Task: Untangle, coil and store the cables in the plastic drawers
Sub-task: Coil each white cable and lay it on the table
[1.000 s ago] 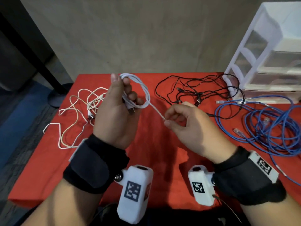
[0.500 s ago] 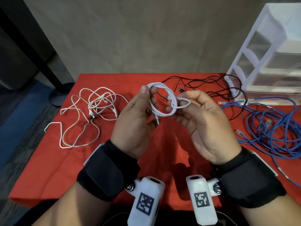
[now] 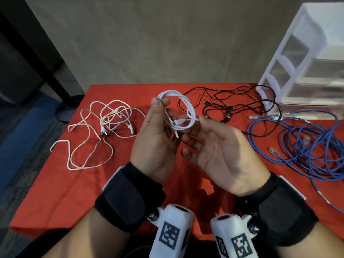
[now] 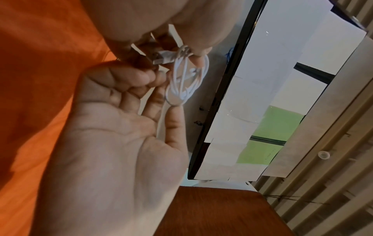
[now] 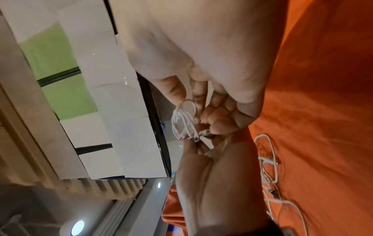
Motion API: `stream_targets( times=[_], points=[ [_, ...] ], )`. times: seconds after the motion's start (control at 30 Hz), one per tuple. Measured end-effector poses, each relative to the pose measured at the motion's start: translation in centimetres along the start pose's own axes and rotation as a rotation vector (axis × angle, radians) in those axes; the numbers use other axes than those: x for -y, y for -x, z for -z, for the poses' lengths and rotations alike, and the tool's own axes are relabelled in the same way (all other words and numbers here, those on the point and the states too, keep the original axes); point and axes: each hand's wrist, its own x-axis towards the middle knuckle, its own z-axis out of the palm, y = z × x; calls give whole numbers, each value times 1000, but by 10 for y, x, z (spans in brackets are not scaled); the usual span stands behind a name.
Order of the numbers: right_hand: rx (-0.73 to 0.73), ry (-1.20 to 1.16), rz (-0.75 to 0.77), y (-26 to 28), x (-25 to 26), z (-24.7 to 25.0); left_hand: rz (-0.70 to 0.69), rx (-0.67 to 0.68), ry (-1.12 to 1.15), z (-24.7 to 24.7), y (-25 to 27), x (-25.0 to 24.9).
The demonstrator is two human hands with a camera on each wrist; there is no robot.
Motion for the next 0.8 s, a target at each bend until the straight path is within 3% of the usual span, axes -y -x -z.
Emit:
stream_targets(
  times=[0.2, 0.4, 0.47, 0.63, 0.8],
  points=[
    [-75, 122, 47, -1, -15, -5, -28, -55, 49, -2, -1, 7],
    [-158, 807, 390, 1, -27, -5, -157, -138, -69, 3, -5, 11],
    [-152, 894, 459, 0, -23, -2, -166, -160, -122, 3, -5, 9],
    [-54, 643, 512, 1, -12, -3, -233, -171, -278, 0, 0, 10],
    [3, 261, 282, -4, -13, 2, -276, -110, -318, -4, 2, 13]
  ],
)
